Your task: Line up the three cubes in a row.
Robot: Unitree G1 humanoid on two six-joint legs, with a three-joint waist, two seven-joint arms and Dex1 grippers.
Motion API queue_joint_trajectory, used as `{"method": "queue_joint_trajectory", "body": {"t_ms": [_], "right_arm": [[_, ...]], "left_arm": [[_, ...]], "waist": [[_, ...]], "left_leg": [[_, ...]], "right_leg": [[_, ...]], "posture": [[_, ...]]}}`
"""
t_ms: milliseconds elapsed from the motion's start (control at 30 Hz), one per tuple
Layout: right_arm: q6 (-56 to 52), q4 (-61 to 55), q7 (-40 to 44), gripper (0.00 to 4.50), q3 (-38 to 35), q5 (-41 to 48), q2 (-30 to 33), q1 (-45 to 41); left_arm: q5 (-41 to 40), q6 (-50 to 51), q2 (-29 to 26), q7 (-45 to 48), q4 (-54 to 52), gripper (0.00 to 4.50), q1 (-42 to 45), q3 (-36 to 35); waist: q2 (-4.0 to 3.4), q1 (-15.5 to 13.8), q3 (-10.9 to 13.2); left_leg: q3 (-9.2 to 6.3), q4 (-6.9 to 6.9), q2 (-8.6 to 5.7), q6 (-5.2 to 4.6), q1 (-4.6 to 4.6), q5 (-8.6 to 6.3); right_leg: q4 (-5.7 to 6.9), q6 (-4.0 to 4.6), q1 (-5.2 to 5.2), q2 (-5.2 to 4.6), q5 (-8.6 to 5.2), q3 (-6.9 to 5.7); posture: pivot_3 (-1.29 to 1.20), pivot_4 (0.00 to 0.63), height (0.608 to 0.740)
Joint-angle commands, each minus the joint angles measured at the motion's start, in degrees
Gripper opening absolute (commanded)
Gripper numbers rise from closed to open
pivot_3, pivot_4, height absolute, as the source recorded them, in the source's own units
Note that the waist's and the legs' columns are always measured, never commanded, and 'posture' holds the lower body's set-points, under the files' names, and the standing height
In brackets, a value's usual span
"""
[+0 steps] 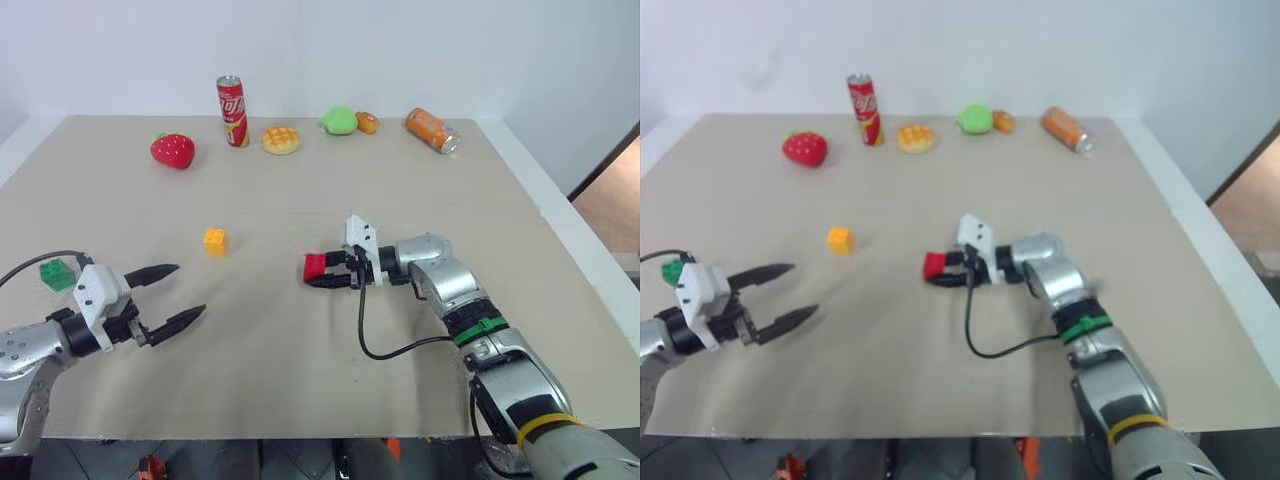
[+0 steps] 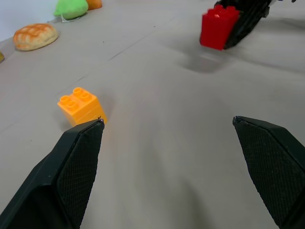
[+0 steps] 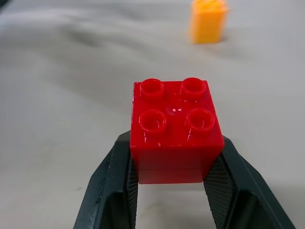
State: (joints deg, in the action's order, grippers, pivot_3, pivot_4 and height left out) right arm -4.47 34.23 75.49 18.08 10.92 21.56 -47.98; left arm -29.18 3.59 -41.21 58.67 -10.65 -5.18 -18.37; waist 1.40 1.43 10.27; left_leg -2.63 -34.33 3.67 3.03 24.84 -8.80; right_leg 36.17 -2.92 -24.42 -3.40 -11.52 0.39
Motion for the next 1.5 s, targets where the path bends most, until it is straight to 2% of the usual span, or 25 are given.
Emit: {"method": "queue_joint_trajectory", "body": {"t_ms": [33,367,867,1033,1100,1333,1500], "right_arm": [[4.0,3.6,4.2,1.66,0.1,-1.4,-0.4,-1.7],[8.4,6.6,3.2,1.66,-0.6,-5.0,-2.6,-0.5],[9.7,6.8,0.0,1.66,-1.9,-6.1,-2.9,1.2],[9.3,7.2,-0.8,3.24,-2.0,-6.5,-3.0,1.4],[9.7,7.3,-1.2,4.08,-1.8,-7.1,-2.8,1.4],[7.8,2.7,1.1,4.08,-4.4,-5.2,2.5,1.6],[4.5,-3.1,1.9,4.08,-10.2,-0.7,8.8,1.3]], "left_arm": [[-0.1,-1.2,0.2,-1.1,-3.0,4.50,-1.7,-2.3],[-0.4,-0.8,0.7,-3.0,-6.0,4.50,-4.7,-3.1],[0.3,-0.7,0.7,-3.1,-4.5,4.50,-1.7,-1.4],[0.6,-0.6,0.5,-3.2,-3.3,4.50,-1.1,-1.6],[-0.3,0.8,1.1,-4.6,-2.7,4.50,-0.8,-2.4],[-6.3,7.8,6.1,-12.6,-4.4,4.50,-3.3,-7.1],[-9.3,11.1,11.7,-21.8,-8.7,4.50,-8.1,-11.6]], "waist": [[0.00,0.0,0.0],[-0.03,0.0,0.0],[-0.02,0.0,0.0],[-0.02,0.0,0.0],[-0.02,0.0,0.0],[-0.02,-0.1,0.0],[-0.02,-0.1,0.0]], "left_leg": [[0.00,0.00,0.00,0.03,0.00,-0.02],[0.01,-0.03,0.02,0.05,-0.20,-0.02],[0.01,-0.04,0.02,0.07,-0.22,0.00],[0.01,-0.04,0.02,0.07,-0.31,0.00],[0.01,-0.05,0.02,0.07,-0.35,0.00],[0.01,-0.07,0.01,0.21,-0.37,0.11],[0.11,-0.07,0.00,0.29,-0.31,0.09]], "right_leg": [[0.00,0.00,0.00,0.00,-0.01,0.00],[0.19,0.10,0.02,0.02,0.04,0.00],[0.22,0.10,0.04,0.03,0.04,0.01],[0.24,0.11,0.11,0.03,0.04,0.02],[0.28,0.14,0.11,0.03,0.06,0.02],[0.35,0.18,0.13,0.01,0.09,0.04],[0.34,0.05,0.07,0.01,0.00,0.20]], "posture": [[0.00,0.150,0.740],[0.00,0.150,0.740],[0.00,0.150,0.740],[0.00,0.150,0.740],[0.00,0.150,0.740],[0.00,0.150,0.740],[0.00,0.150,0.740]]}}
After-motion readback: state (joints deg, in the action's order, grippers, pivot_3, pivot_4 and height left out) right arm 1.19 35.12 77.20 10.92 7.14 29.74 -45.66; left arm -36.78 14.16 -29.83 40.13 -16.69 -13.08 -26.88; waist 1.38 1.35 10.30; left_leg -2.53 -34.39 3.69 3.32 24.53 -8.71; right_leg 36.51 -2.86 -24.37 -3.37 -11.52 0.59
